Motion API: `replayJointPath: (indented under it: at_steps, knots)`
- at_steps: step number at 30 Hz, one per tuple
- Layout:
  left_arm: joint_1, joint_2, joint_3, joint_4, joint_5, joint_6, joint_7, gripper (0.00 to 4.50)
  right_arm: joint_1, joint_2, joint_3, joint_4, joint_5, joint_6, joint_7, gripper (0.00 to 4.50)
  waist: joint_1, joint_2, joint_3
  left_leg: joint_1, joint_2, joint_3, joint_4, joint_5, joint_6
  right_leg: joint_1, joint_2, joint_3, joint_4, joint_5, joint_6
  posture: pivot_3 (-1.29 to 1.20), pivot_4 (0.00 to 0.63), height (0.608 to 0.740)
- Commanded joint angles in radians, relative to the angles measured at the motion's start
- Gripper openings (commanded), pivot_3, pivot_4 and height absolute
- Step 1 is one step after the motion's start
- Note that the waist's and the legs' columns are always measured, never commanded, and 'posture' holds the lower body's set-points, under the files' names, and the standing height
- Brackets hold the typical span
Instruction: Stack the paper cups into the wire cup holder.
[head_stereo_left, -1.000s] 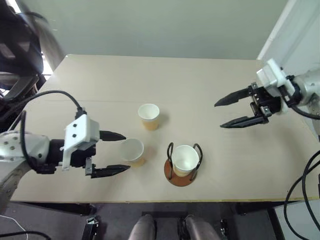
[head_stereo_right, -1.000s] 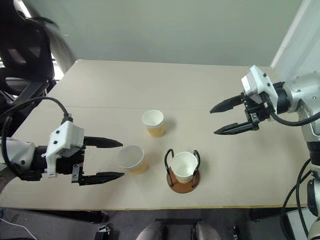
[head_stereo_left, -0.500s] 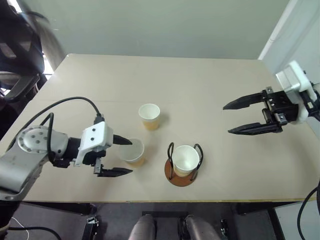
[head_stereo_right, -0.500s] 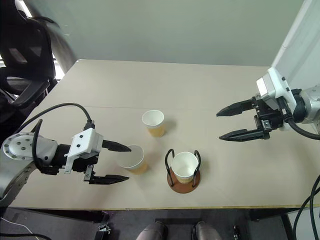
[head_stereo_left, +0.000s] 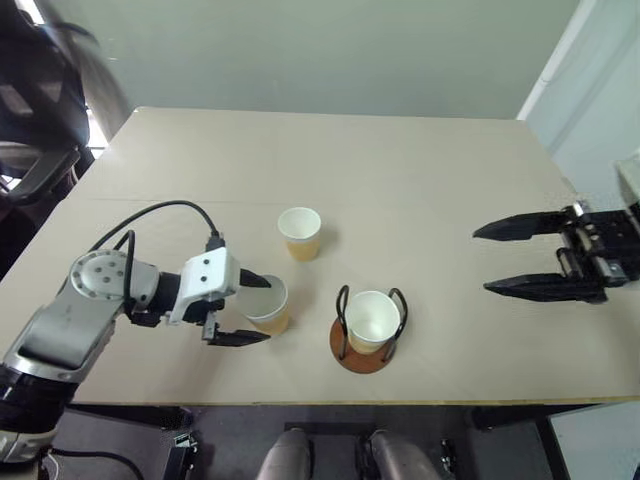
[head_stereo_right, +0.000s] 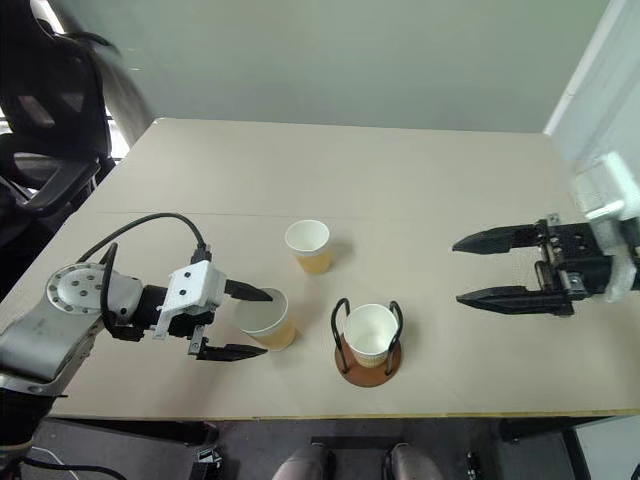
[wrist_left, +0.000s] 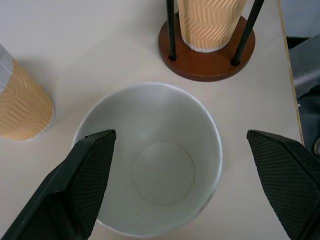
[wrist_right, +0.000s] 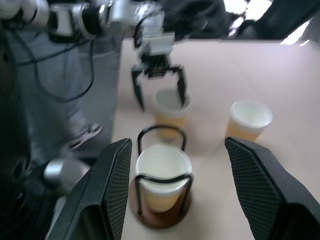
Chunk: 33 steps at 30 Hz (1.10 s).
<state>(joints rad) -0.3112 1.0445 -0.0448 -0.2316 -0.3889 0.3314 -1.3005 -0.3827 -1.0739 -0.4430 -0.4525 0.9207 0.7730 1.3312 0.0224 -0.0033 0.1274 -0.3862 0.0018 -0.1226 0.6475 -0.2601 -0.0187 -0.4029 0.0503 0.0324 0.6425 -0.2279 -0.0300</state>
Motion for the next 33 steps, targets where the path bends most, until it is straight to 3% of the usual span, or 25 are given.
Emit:
replayJointPath:
  at_steps: [1, 6, 13, 16, 27, 33]
  knots:
    - [-0.023, -0.009, 0.004, 0.001, 0.004, -0.013, -0.012, 4.5, 0.077, -0.001, -0.058, -0.061, 0.005, -0.016, -0.032, 3.0, 0.0, 0.0, 0.0, 0.0, 0.0, 0.0, 0.0, 0.0, 0.001, 0.001, 0.0, 0.0, 0.0, 0.0, 0.0, 0.0, 0.15, 0.74]
    - [-0.039, -0.019, -0.013, 0.026, 0.025, -0.031, -0.028, 4.5, 0.154, -0.021, -0.063, -0.08, -0.027, -0.056, -0.038, 3.0, -0.001, 0.0, 0.0, 0.001, -0.001, 0.0, 0.001, -0.001, 0.004, 0.002, 0.0, 0.001, 0.0, -0.001, 0.001, 0.0, 0.15, 0.74]
    - [-0.052, -0.041, -0.028, 0.028, 0.044, -0.039, -0.033, 4.5, 0.148, -0.016, -0.086, -0.076, 0.022, -0.062, -0.072, 3.0, -0.002, 0.0, 0.0, 0.002, -0.001, 0.0, 0.002, 0.0, 0.004, 0.002, 0.0, 0.001, 0.0, -0.001, 0.002, 0.0, 0.15, 0.74]
    - [-0.06, -0.05, -0.032, 0.034, 0.053, -0.046, -0.031, 3.91, 0.152, -0.019, -0.088, -0.078, 0.026, -0.063, -0.08, 3.04, -0.002, 0.0, 0.0, 0.001, -0.001, 0.0, 0.002, 0.0, 0.004, 0.002, 0.0, 0.001, 0.0, -0.001, 0.002, 0.0, 0.15, 0.74]
    - [-0.089, -0.043, -0.027, 0.049, 0.043, -0.041, -0.068, 0.05, 0.151, -0.044, -0.069, -0.067, 0.002, -0.084, -0.078, 3.04, -0.001, 0.0, 0.0, 0.001, -0.002, 0.0, 0.002, -0.001, 0.005, 0.002, 0.0, 0.001, 0.0, -0.001, 0.004, 0.0, 0.15, 0.74]
    - [-0.238, -0.005, 0.017, 0.046, -0.109, 0.088, -0.196, 0.05, 0.217, -0.047, -0.107, -0.062, -0.036, -0.117, -0.044, 3.04, 0.005, 0.0, 0.0, 0.0, -0.002, -0.001, 0.003, 0.0, 0.005, 0.003, 0.0, 0.001, 0.0, -0.001, 0.004, 0.0, 0.15, 0.74]
